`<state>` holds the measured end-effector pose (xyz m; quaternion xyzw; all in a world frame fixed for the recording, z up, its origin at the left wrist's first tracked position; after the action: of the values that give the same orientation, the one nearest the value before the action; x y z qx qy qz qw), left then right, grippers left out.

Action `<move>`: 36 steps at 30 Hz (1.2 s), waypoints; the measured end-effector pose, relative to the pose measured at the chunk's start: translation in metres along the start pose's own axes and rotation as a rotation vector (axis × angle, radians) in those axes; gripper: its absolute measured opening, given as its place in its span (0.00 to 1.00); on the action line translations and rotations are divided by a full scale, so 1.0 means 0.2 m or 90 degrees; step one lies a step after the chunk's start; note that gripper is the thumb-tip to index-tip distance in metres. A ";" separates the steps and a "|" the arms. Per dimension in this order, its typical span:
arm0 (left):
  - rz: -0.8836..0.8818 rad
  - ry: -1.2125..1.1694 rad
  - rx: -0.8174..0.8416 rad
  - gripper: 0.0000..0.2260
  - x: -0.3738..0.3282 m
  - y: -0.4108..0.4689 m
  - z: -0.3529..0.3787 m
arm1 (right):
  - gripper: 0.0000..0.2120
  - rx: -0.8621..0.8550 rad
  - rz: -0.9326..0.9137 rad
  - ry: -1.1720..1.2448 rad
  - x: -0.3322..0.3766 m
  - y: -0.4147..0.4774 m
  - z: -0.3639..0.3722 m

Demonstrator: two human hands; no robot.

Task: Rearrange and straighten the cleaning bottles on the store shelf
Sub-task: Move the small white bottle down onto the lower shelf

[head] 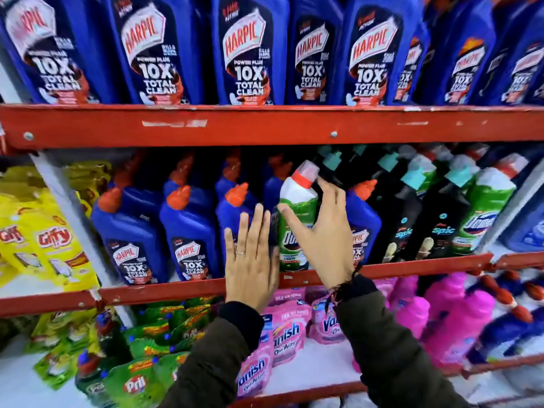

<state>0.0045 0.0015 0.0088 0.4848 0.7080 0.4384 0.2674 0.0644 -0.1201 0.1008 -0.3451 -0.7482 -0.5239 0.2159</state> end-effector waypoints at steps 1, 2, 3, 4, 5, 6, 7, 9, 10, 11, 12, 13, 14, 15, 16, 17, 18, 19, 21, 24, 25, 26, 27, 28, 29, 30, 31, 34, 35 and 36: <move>-0.010 0.022 -0.004 0.30 0.01 -0.02 0.03 | 0.36 -0.012 0.019 0.004 -0.01 0.01 0.02; -0.016 0.021 -0.010 0.31 0.01 -0.03 0.06 | 0.36 -0.018 0.038 0.007 -0.02 0.02 0.03; -0.012 0.030 -0.017 0.31 0.02 -0.06 0.09 | 0.35 -0.018 0.041 0.010 -0.02 0.01 0.04; 0.005 0.041 -0.019 0.31 0.02 -0.09 0.11 | 0.33 -0.010 0.042 0.019 -0.02 0.01 0.05; 0.008 0.031 -0.015 0.31 0.01 -0.10 0.15 | 0.32 -0.009 0.039 0.032 -0.03 0.01 0.07; 0.009 0.016 -0.010 0.31 0.01 -0.10 0.17 | 0.30 -0.006 0.035 0.044 -0.04 0.01 0.07; 0.009 0.020 -0.011 0.31 0.02 -0.11 0.20 | 0.29 -0.007 0.028 0.058 -0.04 0.01 0.07; 0.016 0.041 -0.030 0.33 0.01 -0.13 0.24 | 0.28 -0.015 0.020 0.089 -0.04 0.00 0.06; 0.020 0.048 -0.030 0.36 0.01 -0.15 0.26 | 0.27 -0.025 0.019 0.106 -0.04 -0.01 0.05; 0.031 0.055 -0.035 0.37 0.01 -0.16 0.28 | 0.27 -0.042 0.011 0.121 -0.03 -0.01 0.04; 0.047 0.067 -0.043 0.38 0.00 -0.18 0.30 | 0.28 -0.066 -0.005 0.129 -0.01 -0.01 0.02; 0.056 0.080 -0.047 0.38 0.00 -0.19 0.31 | 0.27 -0.087 -0.023 0.134 0.01 -0.01 0.00; 0.059 0.084 -0.046 0.38 0.00 -0.19 0.32 | 0.27 -0.103 -0.039 0.135 0.03 0.00 -0.02; 0.059 0.090 -0.042 0.39 0.00 -0.20 0.33 | 0.28 -0.112 -0.048 0.137 0.05 0.00 -0.05; 0.054 0.080 -0.047 0.39 0.00 -0.20 0.33 | 0.28 -0.115 -0.052 0.136 0.06 0.00 -0.08; 0.051 0.077 -0.048 0.39 0.00 -0.21 0.33 | 0.28 -0.111 -0.046 0.138 0.06 0.00 -0.11; 0.046 0.070 -0.045 0.38 0.00 -0.21 0.33 | 0.28 -0.104 -0.037 0.142 0.06 -0.02 -0.13; 0.048 0.070 -0.042 0.37 0.00 -0.20 0.33 | 0.29 -0.095 -0.026 0.146 0.05 -0.04 -0.15; 0.051 0.079 -0.041 0.37 0.00 -0.20 0.33 | 0.28 -0.084 -0.003 0.140 0.00 -0.12 -0.18; 0.046 0.083 -0.044 0.37 0.00 -0.21 0.33 | 0.28 -0.055 0.049 0.114 -0.14 -0.27 -0.17; 0.045 0.086 -0.041 0.37 0.00 -0.21 0.33 | 0.27 -0.037 0.067 0.106 -0.20 -0.33 -0.16; 0.044 0.086 -0.039 0.37 0.00 -0.21 0.32 | 0.27 -0.020 0.080 0.095 -0.26 -0.39 -0.13; 0.043 0.088 -0.035 0.37 -0.01 -0.21 0.32 | 0.26 -0.003 0.092 0.085 -0.32 -0.45 -0.11; 0.041 0.095 -0.035 0.38 -0.01 -0.21 0.32 | 0.26 0.014 0.104 0.080 -0.38 -0.51 -0.07; 0.040 0.105 -0.034 0.38 -0.01 -0.20 0.32 | 0.26 0.033 0.116 0.078 -0.44 -0.56 -0.04; 0.038 0.113 -0.029 0.38 -0.01 -0.21 0.32 | 0.26 0.057 0.129 0.074 -0.51 -0.62 -0.01; 0.037 0.116 -0.027 0.38 -0.01 -0.21 0.32 | 0.25 0.081 0.141 0.064 -0.56 -0.67 0.03; 0.032 0.117 -0.027 0.39 -0.01 -0.20 0.32 | 0.26 0.136 0.175 0.023 -0.71 -0.78 0.11; 0.030 0.119 -0.029 0.39 -0.01 -0.19 0.32 | 0.27 0.149 0.187 0.016 -0.75 -0.81 0.13; 0.028 0.117 -0.032 0.40 0.00 -0.19 0.32 | 0.27 0.159 0.195 0.008 -0.78 -0.82 0.14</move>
<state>0.0396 0.0184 -0.0548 0.4510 0.7077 0.5043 0.2034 0.0476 -0.1734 -0.1211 -0.4221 -0.7449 -0.3904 0.3383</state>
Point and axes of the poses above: each hand's wrist, its own y-axis towards the middle knuckle, its own z-axis out of the palm, x = y × z, the point moved 1 cm from there along y, towards the middle knuckle, and after that the axes turned 7 degrees about y, right-handed, at the moved point
